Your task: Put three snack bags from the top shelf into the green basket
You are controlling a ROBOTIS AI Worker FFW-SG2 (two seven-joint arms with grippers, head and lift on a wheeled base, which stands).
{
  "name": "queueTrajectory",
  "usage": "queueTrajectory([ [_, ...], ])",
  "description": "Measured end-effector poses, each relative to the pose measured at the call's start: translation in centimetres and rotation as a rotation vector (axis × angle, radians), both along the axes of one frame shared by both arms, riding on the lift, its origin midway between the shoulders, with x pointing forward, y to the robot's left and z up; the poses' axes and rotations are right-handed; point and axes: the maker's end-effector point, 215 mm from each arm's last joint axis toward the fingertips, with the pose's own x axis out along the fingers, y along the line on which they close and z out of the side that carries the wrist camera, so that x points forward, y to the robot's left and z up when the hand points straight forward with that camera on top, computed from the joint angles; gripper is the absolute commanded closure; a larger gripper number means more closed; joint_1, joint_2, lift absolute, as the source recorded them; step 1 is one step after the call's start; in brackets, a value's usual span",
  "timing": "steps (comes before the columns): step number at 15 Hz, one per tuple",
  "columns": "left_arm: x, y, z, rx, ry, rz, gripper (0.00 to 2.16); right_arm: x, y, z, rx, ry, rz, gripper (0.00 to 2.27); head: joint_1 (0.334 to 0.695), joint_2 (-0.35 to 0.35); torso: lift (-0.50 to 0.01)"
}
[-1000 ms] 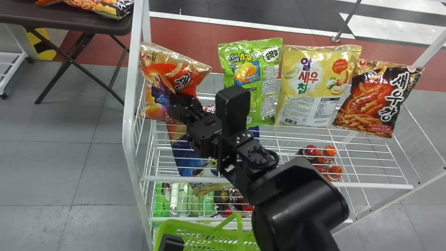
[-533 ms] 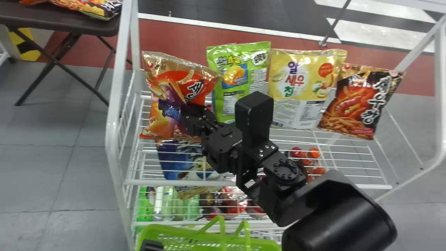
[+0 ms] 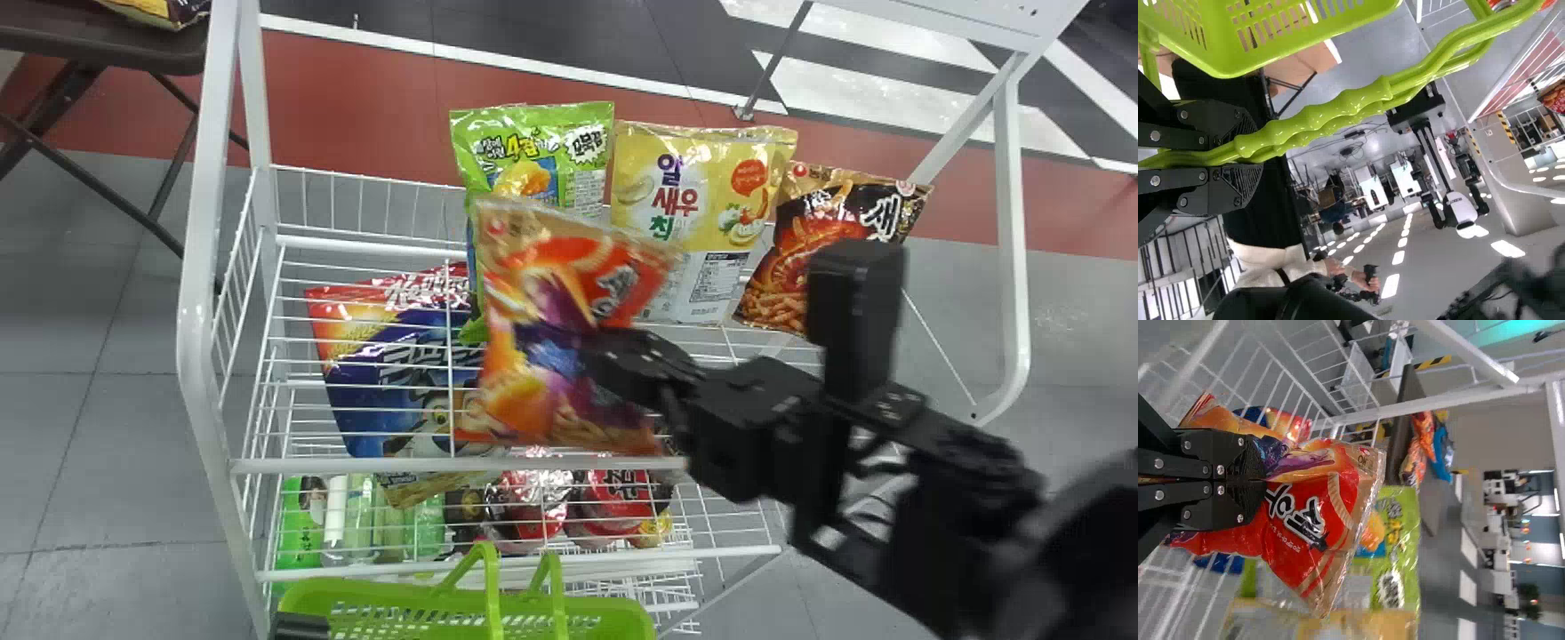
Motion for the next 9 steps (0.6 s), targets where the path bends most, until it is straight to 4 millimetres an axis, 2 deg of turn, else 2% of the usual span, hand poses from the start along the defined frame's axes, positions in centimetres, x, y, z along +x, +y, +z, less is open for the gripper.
queueTrajectory([
  [2,0.7,0.4,0.2,-0.005,-0.004,0.018,2.14,-3.1,-2.7,-0.4,-0.03,0.085,-0.023,2.24,0.695,-0.35,-0.048],
  [5,1.4,0.6,0.3,-0.003,-0.011,0.038,2.14,-6.7,-6.3,-0.8,-0.003,0.179,-0.069,2.24,0.695,-0.35,-0.048],
  [7,1.9,1.0,0.6,-0.009,-0.015,0.05,2.14,-9.8,-7.8,-2.2,0.032,0.288,-0.086,2.24,0.695,-0.35,-0.048],
  [9,2.5,1.4,0.9,-0.017,-0.02,0.063,2.14,-11.6,-8.4,-2.9,0.064,0.342,-0.091,2.24,0.695,-0.35,-0.048],
])
